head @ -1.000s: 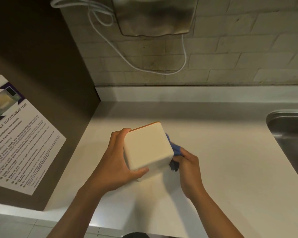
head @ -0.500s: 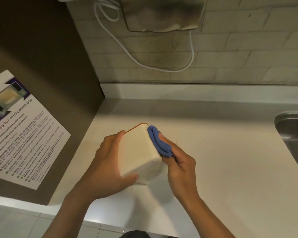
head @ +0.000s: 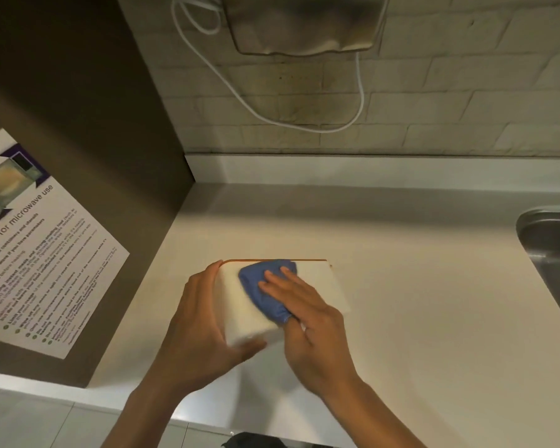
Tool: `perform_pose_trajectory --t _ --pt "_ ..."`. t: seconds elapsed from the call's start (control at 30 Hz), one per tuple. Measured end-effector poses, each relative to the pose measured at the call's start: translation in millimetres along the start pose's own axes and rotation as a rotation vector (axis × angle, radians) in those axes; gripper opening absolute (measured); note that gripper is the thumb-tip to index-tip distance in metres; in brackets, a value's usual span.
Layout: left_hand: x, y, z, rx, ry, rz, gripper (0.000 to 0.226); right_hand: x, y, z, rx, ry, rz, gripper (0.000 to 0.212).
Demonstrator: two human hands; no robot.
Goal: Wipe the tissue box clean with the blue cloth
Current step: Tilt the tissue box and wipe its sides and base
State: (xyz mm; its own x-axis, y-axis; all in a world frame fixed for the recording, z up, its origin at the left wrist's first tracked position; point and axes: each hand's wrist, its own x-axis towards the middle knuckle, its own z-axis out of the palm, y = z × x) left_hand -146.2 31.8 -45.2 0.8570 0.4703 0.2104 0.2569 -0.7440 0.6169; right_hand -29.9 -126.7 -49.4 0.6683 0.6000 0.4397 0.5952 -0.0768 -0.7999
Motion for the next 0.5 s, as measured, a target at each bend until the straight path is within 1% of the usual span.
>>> perform_pose_trajectory --t 0.1,0.17,0.23,0.3,0.37,0.4,0.43,0.5 --pt "-0.7 -13.1 2.0 -0.059 0.014 -0.056 0.123 5.9 21.9 -8.9 -0.067 0.052 0.217 0.054" --pt "0.8 -13.7 2.7 -0.060 0.022 -0.046 0.123 10.8 23.3 -9.5 -0.113 0.073 0.296 0.055" --pt "3.6 -13.5 5.1 -0.050 0.030 -0.007 0.117 12.3 7.4 0.1 -0.137 0.023 0.235 0.054" --pt "3.8 -16.0 9.3 -0.065 0.031 0.027 0.110 7.3 -15.8 14.3 -0.156 -0.057 0.088 0.053" --pt "2.3 -21.6 15.3 0.035 0.032 0.070 0.108 0.9 -27.8 21.7 -0.185 -0.119 -0.052 0.047" --pt "1.0 -24.8 17.5 0.027 0.035 0.081 0.106 1.1 -27.0 20.6 -0.187 -0.136 -0.072 0.048" --pt "0.4 -27.2 18.0 -0.047 0.036 0.078 0.106 2.8 -21.6 16.7 -0.181 -0.136 -0.044 0.050" --pt "1.5 -28.3 15.5 -0.082 0.050 0.057 0.113 8.7 -3.9 5.3 -0.166 -0.082 0.100 0.056"
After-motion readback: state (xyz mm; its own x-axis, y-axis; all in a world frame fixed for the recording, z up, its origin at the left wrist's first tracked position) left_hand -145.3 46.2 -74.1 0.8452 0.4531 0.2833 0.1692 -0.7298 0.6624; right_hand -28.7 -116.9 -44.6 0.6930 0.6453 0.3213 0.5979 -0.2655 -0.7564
